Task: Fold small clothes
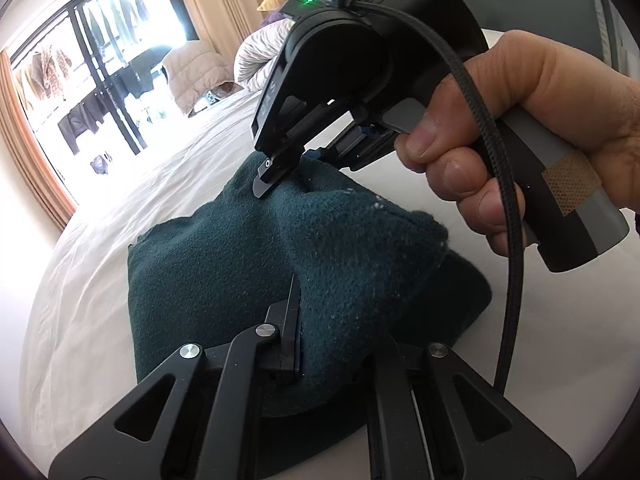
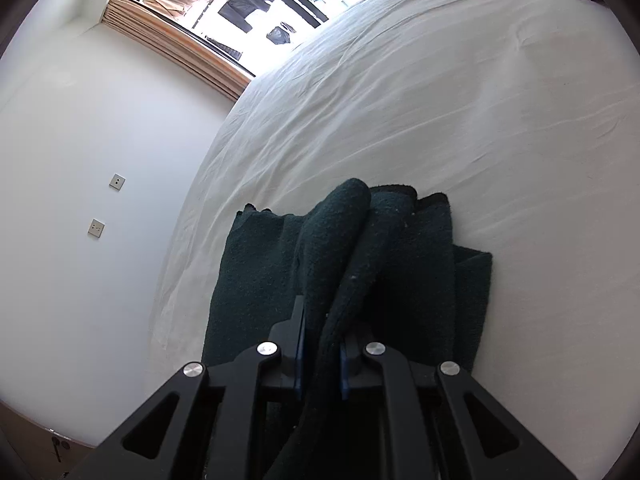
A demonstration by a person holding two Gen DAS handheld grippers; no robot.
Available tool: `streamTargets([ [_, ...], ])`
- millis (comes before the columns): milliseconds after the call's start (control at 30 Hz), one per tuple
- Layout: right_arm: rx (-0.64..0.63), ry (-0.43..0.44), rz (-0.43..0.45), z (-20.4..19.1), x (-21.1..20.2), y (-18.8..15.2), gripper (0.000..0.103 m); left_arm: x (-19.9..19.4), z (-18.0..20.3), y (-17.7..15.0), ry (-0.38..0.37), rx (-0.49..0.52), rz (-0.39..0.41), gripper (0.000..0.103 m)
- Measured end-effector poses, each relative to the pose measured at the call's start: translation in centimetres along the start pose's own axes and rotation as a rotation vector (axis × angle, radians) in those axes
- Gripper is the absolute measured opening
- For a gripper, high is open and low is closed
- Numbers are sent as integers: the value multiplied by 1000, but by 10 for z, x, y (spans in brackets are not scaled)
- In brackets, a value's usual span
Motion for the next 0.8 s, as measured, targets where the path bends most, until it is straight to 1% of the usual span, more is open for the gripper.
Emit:
streamTargets([
  [133, 14, -5, 7, 7, 0, 3, 12, 5, 9, 3, -8, 22, -4, 7],
  [200, 22, -1, 7, 13, 1, 0, 12, 5, 16, -1, -16, 24, -7, 7],
  [400, 42, 7, 16, 15, 14, 3, 12, 15, 14, -6, -23, 33, -18, 7],
  [533, 41, 0, 24, 17, 18, 6, 12, 21, 9, -3, -19, 34, -20, 7],
  [567, 43, -2, 25, 19, 19, 6, 12, 18, 14, 2, -17, 35, -21, 7],
  [633, 52, -8, 21, 27, 24, 6, 12, 22, 17, 1, -14, 39, -29, 7],
  [733, 75, 18, 25, 34, 27, 4, 11, 24, 24, 1, 12, 69, -45, 7],
  [800, 89, 40, 31, 35, 24, 4, 12, 18, 22, 2, 16, 67, -48, 12],
])
Point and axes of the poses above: each gripper's, at about its wrist camera, not at the fingertips, and x roughly the way its jaws point, z to its right, y to its top, the point moved 6 cm from there along x, roughly the way its jaws point, and after that the axes turned 11 degrees about x, right-handed, at the moved point
